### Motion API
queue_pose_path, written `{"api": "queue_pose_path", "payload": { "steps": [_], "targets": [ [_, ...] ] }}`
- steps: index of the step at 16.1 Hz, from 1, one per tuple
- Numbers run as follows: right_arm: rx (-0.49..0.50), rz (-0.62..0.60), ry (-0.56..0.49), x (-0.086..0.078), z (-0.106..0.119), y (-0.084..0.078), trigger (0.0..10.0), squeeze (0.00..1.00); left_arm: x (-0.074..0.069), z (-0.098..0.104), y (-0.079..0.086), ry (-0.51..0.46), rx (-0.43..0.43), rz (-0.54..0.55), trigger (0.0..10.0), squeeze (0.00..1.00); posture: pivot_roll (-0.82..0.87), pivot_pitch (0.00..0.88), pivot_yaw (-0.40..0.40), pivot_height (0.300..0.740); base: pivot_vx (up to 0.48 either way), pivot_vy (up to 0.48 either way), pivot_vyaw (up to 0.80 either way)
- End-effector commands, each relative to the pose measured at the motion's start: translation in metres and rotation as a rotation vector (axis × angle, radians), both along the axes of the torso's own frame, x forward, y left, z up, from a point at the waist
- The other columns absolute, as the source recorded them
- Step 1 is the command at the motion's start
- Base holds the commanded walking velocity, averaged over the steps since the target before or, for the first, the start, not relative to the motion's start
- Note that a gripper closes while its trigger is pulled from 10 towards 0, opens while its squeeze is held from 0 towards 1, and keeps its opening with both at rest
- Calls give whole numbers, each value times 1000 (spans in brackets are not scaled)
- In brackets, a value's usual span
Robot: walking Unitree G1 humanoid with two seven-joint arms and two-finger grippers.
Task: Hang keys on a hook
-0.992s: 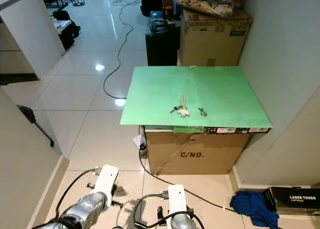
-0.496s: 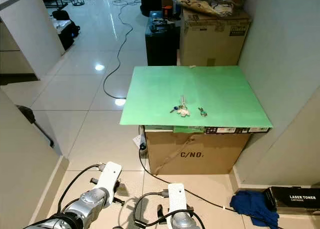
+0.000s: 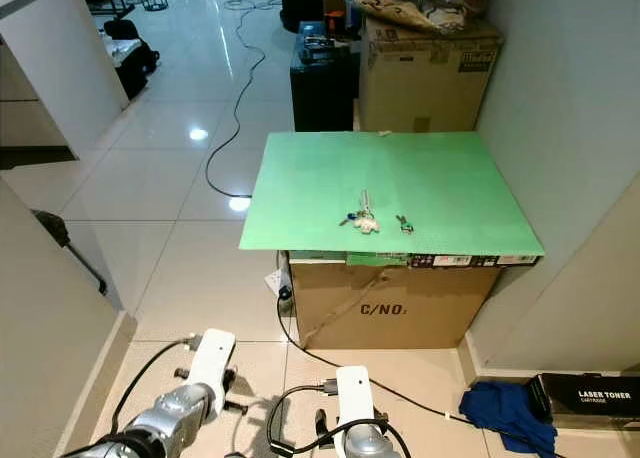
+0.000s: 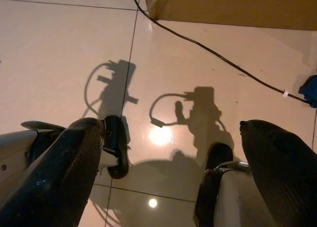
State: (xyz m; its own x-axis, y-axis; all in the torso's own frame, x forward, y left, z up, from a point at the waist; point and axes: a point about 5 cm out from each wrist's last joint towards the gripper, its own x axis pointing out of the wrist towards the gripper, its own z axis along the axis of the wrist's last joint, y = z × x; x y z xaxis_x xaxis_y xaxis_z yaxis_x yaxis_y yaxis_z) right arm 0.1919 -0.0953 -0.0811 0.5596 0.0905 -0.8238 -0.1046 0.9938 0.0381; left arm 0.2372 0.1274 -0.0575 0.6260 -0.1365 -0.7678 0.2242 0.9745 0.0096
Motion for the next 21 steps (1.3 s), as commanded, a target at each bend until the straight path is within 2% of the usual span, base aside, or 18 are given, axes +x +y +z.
{"api": "queue_pose_path", "payload": {
  "steps": [1, 3, 6, 7, 10, 12, 13, 14, 16, 19, 21],
  "targets": [
    [-3, 10, 1, 3, 1, 1, 10000, 0, -2, -1, 2, 12, -1, 4, 10000, 0, -127, 0, 99, 691, 0, 0, 0],
    [-6, 24, -2, 4, 2, 2, 10000, 0, -2, -2, 2, 16, -11, 11, 10000, 0, -122, 0, 98, 691, 0, 0, 0],
    [-9, 31, 1, 4, 2, 2, 10000, 0, -10, -7, 6, 75, -97, 174, 10000, 0, -124, 0, 100, 691, 0, 0, 0],
    [-12, 34, 3, 4, 2, 2, 10000, 0, -12, -8, 8, 83, -100, 197, 10000, 0, -128, 0, 99, 691, 0, 0, 0],
    [-20, 44, 5, 5, 2, 1, 10000, 0, -13, -9, 9, 68, -51, 126, 10000, 0, -126, 0, 98, 691, 0, 0, 0],
    [-15, 33, 4, 5, 2, 1, 10000, 0, -9, -6, 10, 13, 56, -35, 10000, 0, -118, 1, 96, 691, 0, 0, 0],
    [-8, 27, 5, 5, 3, 2, 10000, 0, -12, -8, 15, 35, 9, 32, 10000, 0, -112, 1, 95, 691, 0, 0, 0],
    [-8, 31, 6, 5, 3, 2, 10000, 0, -15, -10, 22, 67, -67, 182, 10000, 0, -111, 0, 95, 691, 0, 0, 0],
    [-8, 32, 6, 5, 3, 1, 10000, 0, -16, -11, 24, 77, -75, 217, 10000, 0, -111, 0, 92, 691, 0, 0, 0],
    [-11, 37, 6, 6, 2, 0, 10000, 0, -13, -8, 17, 46, -12, 86, 10000, 0, -103, 0, 87, 691, 0, 0, 0],
    [-11, 37, 5, 6, 2, -1, 10000, 0, -12, -8, 16, 37, -2, 57, 10000, 0, -95, 0, 85, 691, 0, 0, 0]
  ]
}}
